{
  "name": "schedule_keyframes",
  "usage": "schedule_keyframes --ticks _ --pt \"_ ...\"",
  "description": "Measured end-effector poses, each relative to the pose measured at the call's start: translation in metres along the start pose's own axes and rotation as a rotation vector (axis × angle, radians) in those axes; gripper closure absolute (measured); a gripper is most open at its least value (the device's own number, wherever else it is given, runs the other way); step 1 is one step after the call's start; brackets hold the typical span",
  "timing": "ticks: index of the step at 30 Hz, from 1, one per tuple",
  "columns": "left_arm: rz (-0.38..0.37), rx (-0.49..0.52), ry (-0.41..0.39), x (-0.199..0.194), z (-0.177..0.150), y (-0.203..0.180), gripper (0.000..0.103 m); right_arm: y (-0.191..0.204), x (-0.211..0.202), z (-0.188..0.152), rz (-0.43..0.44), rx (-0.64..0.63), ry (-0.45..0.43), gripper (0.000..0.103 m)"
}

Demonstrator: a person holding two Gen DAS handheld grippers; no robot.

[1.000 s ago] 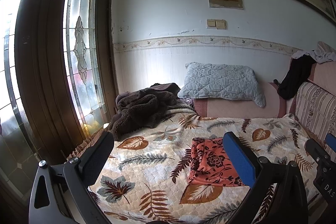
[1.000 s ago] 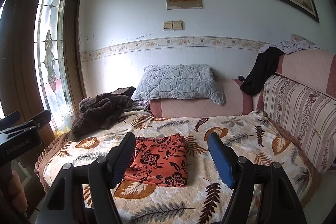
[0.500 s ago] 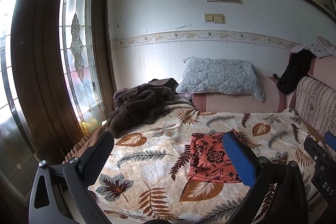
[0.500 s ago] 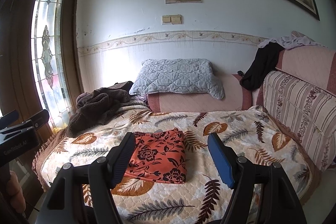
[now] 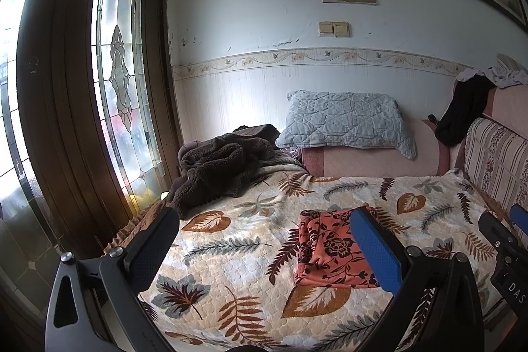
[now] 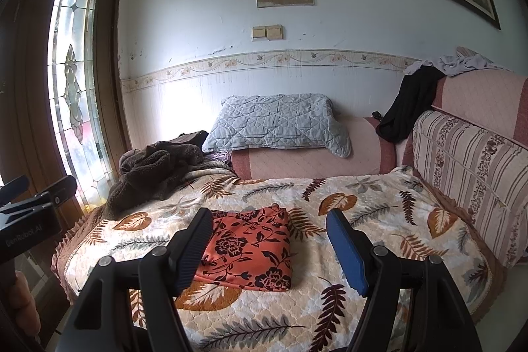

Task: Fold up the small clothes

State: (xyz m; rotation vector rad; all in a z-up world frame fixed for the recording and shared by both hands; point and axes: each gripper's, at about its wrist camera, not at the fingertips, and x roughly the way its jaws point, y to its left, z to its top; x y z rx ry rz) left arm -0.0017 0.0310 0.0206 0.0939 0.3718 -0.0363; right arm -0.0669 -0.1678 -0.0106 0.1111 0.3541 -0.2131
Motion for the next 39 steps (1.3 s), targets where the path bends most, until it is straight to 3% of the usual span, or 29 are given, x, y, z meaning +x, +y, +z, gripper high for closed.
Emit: schedule_keyframes --ticks 20,39 --pt "0.002 0.024 0.035 0.017 -0.005 -0.012 0.000 -0.013 0.017 -0.007 -0.003 0.026 0.038 0.029" --pt "-0.006 -0.016 0.071 0.036 -0.016 0.007 0.000 0.006 0.031 -0.012 -0.005 -0.017 0.070 0.029"
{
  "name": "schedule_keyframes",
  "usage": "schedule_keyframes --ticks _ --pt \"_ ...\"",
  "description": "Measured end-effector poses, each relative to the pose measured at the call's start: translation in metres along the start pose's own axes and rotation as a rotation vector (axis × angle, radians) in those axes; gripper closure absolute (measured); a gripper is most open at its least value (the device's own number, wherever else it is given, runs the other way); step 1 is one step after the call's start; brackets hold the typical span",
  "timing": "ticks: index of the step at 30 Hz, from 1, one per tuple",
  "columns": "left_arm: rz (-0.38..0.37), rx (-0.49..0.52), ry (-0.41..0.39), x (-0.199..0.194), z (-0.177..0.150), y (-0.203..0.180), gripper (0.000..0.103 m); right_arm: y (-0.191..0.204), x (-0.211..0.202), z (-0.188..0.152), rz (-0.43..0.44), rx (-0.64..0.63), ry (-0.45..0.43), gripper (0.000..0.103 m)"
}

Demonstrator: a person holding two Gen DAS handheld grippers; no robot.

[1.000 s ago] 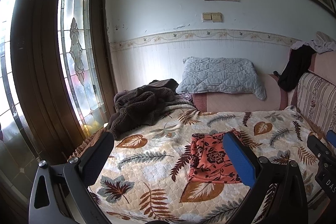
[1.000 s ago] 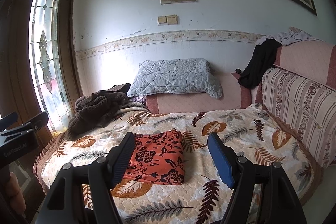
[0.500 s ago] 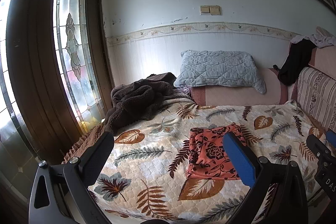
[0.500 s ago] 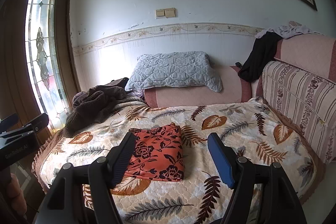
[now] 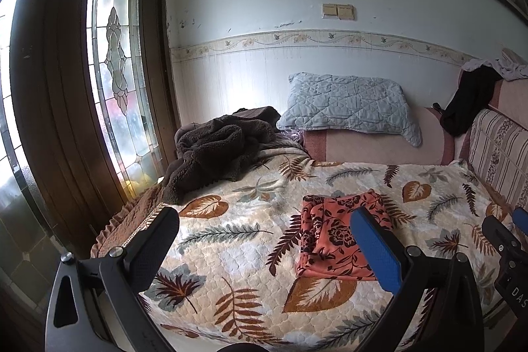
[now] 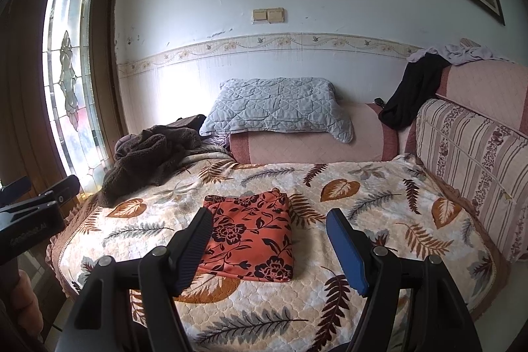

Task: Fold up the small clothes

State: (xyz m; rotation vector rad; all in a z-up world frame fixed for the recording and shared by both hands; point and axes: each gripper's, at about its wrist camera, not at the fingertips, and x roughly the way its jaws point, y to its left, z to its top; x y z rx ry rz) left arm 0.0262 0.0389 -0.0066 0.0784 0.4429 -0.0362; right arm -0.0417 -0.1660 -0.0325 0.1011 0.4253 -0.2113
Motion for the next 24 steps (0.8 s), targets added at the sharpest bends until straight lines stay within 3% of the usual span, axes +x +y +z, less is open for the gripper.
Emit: schedule_keyframes --ticks 12,24 --pt "0.012 -0.020 -0.009 -0.008 0.003 0.007 0.000 0.004 -0.005 0.001 0.013 -0.010 -0.008 0.029" --pt "0.016 -0.007 -0.071 -0.044 0.016 -0.002 0.000 -0.007 -0.035 0.012 0.027 0.013 -0.071 0.029"
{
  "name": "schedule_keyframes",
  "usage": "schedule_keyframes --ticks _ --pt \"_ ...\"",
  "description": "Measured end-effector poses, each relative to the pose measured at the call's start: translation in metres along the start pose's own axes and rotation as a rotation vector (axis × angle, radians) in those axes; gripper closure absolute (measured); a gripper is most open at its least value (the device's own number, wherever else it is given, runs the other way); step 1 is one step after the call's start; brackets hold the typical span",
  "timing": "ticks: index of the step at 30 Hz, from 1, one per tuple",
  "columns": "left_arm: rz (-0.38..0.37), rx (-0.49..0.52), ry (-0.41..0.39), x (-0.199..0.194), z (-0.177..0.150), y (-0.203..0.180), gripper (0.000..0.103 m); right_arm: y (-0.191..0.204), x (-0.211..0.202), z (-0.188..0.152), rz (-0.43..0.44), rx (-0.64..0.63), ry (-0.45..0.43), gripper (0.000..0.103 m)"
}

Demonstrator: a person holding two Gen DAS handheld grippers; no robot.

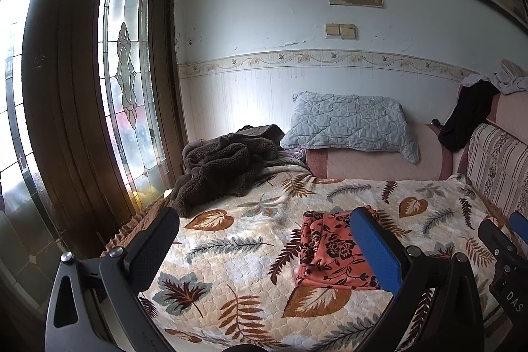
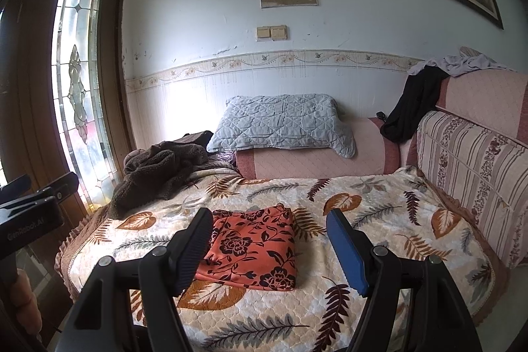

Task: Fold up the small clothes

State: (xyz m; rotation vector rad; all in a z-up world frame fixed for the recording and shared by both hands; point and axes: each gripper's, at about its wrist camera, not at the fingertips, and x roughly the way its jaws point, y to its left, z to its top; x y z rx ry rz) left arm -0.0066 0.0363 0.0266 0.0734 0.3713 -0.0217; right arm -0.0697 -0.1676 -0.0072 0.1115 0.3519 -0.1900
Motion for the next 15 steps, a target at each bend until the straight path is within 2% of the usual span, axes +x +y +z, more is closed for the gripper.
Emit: schedule_keyframes --ticks 15 --pt "-0.030 0.041 0.008 0.004 0.001 -0.018 0.000 -0.013 0.012 -0.004 -0.015 0.027 0.020 0.029"
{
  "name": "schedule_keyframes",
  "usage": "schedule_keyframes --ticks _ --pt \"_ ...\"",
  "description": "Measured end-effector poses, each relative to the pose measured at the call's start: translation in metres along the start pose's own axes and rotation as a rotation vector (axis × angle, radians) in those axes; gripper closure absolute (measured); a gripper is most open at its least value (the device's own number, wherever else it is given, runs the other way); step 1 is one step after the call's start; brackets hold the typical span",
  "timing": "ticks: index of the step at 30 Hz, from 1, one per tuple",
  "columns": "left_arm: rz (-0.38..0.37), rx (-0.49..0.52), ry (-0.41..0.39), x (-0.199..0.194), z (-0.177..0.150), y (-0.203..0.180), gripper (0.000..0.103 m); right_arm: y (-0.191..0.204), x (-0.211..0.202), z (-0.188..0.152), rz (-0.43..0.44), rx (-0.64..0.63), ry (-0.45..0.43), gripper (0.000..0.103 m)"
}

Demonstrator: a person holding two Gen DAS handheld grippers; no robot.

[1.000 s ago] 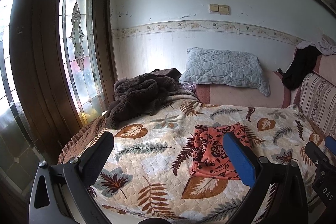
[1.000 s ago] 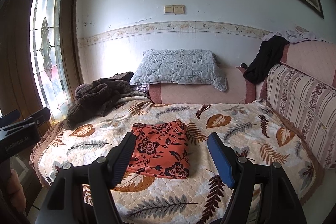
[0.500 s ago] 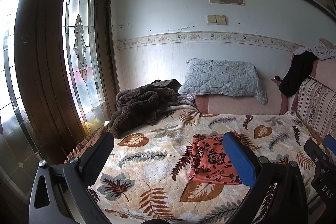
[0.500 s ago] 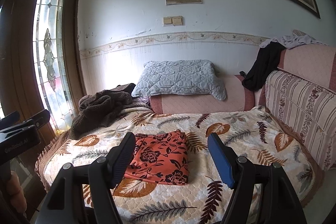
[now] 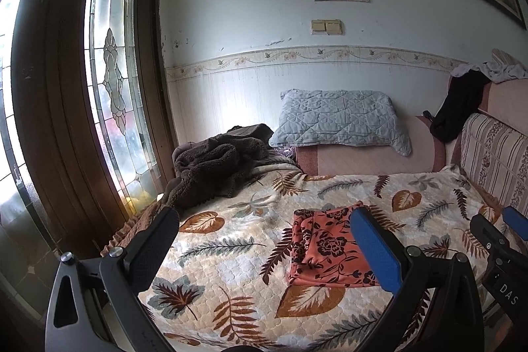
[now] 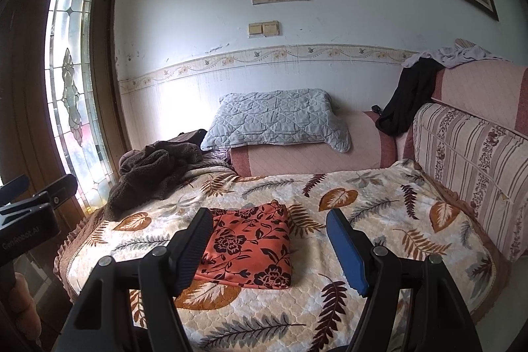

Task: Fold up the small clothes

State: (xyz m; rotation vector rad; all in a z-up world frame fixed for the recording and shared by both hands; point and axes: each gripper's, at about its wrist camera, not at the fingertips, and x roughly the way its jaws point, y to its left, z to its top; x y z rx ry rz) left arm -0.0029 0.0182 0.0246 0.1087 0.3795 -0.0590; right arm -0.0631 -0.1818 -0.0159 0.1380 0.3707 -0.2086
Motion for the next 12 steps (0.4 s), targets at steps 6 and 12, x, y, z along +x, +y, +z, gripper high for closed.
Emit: schedule_keyframes --ticks 6,12 --pt "-0.022 -0.006 0.010 0.018 0.008 0.001 0.000 0.005 0.019 0.006 -0.009 -0.022 0.023 0.029" --pt "-0.117 -0.057 0.041 0.062 0.021 0.008 0.000 0.005 0.060 0.023 0.033 -0.039 0.041 0.026"
